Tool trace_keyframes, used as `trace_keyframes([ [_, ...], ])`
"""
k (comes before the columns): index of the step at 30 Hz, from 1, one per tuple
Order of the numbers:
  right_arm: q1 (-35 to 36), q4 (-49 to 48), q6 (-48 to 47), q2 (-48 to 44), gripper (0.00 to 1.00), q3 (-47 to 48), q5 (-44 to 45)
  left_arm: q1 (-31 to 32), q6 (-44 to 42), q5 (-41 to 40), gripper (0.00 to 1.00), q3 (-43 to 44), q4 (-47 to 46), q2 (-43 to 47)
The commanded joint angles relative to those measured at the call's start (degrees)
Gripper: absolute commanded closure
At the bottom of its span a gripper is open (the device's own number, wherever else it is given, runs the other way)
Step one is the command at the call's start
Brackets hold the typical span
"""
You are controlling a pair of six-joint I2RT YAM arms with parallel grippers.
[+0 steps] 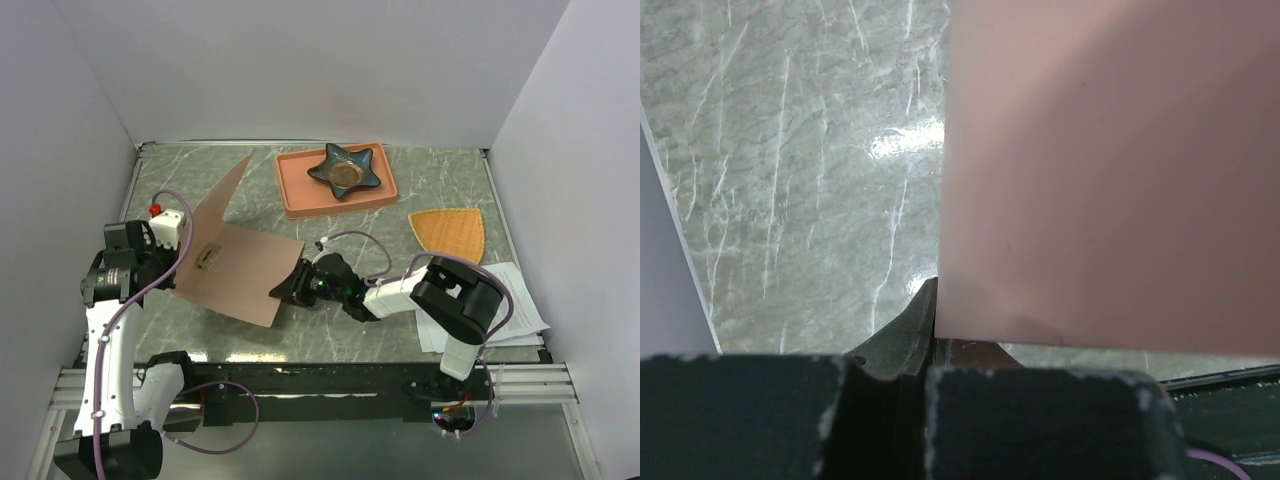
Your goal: Put the files into the folder
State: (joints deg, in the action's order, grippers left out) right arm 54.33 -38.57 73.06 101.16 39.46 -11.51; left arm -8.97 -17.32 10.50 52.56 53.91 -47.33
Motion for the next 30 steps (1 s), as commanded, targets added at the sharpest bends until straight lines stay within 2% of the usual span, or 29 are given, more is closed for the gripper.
trace_keyframes([
  [1, -1.0, -2.2, -1.8, -4.0, 0.77, 0.8, 1.0, -0.1, 1.4, 3.4, 0.99, 4.5, 1.1, 0.9],
  [2, -1.1, 1.8, -6.1, -5.8, 0.84, 1.5, 1.8, -0.2, 1.7, 3.6, 0.99, 5.2, 1.4, 0.7],
  [3, -1.1, 6.4, -8.9, -9.9, 0.95, 2.4, 4.1, -0.1, 1.9, 3.2, 0.99, 5.5, 1.4, 0.5],
  [4, -1.0, 16.8, -11.9, -11.9, 1.0, 3.4, 6.0, -0.2, 2.0, 3.0, 0.99, 5.9, 1.8, 0.3],
  [6, -1.0, 23.6, -19.2, -17.0, 1.0, 5.7, 8.7, -0.2, 2.2, 2.8, 0.89, 6.8, 2.2, 0.2],
  [7, -1.1, 29.5, -24.2, -18.7, 1.0, 6.4, 9.5, -0.1, 2.4, 2.3, 0.76, 7.0, 2.1, 0.3],
  [9, -1.0, 35.6, -29.2, -23.1, 1.0, 7.5, 11.4, -0.1, 2.6, 1.9, 0.68, 7.0, 2.1, 0.7],
  [11, -1.1, 43.0, -35.8, -27.2, 1.0, 8.7, 13.2, -0.1, 3.0, 0.8, 0.45, 6.7, 1.6, 1.0],
  [13, -1.1, 45.9, -40.9, -29.9, 1.0, 9.1, 13.9, -0.1, 3.0, -0.4, 0.04, 6.1, 1.2, 1.5],
  [17, -1.1, 53.4, -46.1, -34.1, 1.0, 10.1, 14.1, -0.1, 2.9, -4.3, 0.04, 5.7, 0.3, 3.0],
  [21, -1.1, 54.7, -47.3, -34.5, 1.0, 9.8, 12.7, -0.1, 2.4, -7.2, 0.04, 8.9, 0.4, 4.9],
  [26, -1.1, 59.5, -45.3, -32.6, 1.0, 10.0, 13.3, 0.0, 1.4, -4.4, 0.04, 13.4, 1.5, 3.9],
  [30, -1.2, 63.1, -41.9, -35.0, 1.0, 6.6, 14.4, -0.1, 0.3, -0.9, 0.04, 14.2, 1.0, 0.8],
])
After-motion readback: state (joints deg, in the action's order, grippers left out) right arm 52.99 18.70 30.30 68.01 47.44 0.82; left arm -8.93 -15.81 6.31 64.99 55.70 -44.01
